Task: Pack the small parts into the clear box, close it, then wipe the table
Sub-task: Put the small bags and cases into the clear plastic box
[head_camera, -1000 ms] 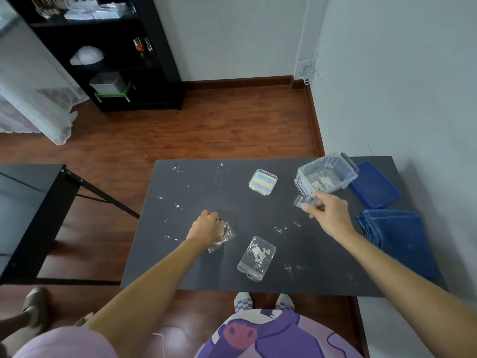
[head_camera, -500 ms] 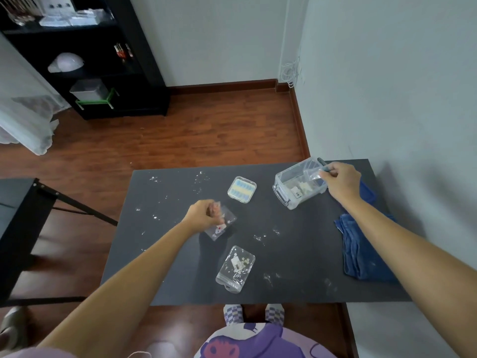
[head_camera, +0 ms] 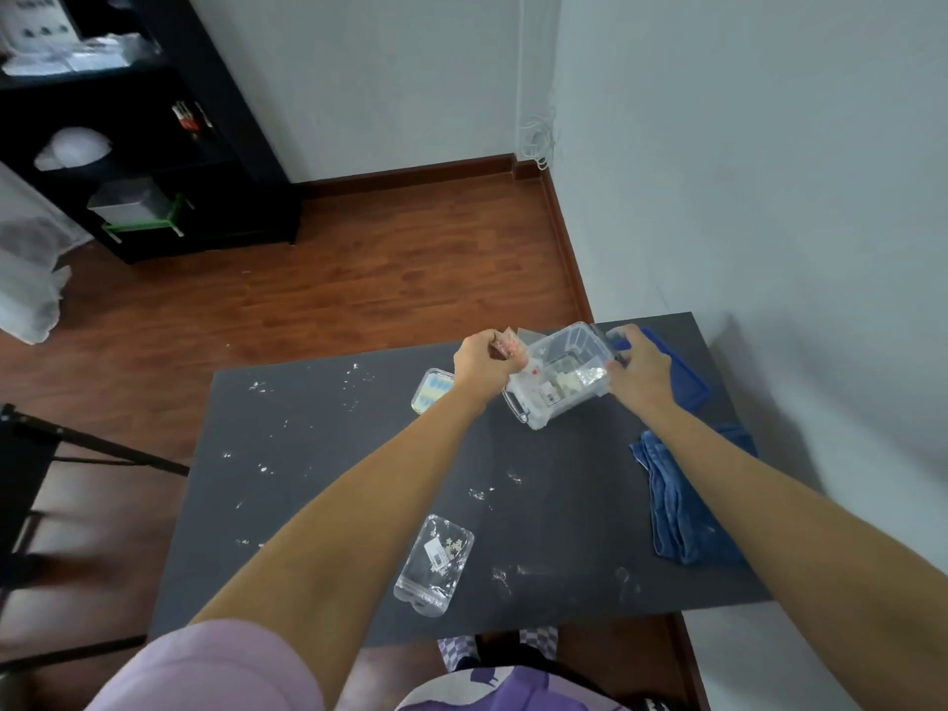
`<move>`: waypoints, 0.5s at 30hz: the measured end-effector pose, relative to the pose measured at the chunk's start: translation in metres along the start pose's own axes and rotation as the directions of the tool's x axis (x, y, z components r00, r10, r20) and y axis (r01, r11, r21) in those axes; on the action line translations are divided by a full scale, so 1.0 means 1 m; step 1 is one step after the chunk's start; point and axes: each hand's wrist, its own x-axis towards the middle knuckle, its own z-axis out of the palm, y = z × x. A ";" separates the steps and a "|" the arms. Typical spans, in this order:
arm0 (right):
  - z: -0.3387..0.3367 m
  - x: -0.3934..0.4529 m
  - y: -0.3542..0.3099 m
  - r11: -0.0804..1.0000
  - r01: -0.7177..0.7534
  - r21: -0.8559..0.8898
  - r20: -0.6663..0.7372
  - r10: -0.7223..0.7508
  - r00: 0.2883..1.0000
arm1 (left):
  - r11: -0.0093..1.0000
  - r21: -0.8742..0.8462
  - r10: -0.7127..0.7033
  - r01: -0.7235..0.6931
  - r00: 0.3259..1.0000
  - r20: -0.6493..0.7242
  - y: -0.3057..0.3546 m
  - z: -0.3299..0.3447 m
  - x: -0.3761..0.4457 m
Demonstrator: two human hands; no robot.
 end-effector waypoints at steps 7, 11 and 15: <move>0.019 -0.017 0.000 0.982 -0.110 0.150 0.013 0.110 0.994 | 0.950 0.268 0.177 -0.162 0.983 -0.036 -0.012 0.006 -0.004; 0.024 -0.027 -0.001 0.986 -0.113 0.126 -0.021 0.116 0.993 | 0.877 0.416 0.290 -0.241 0.955 -0.057 -0.024 -0.001 -0.010; 0.027 -0.031 -0.005 0.987 -0.103 0.120 -0.021 0.106 0.994 | 0.881 0.456 0.257 -0.127 0.937 -0.235 -0.049 -0.024 -0.017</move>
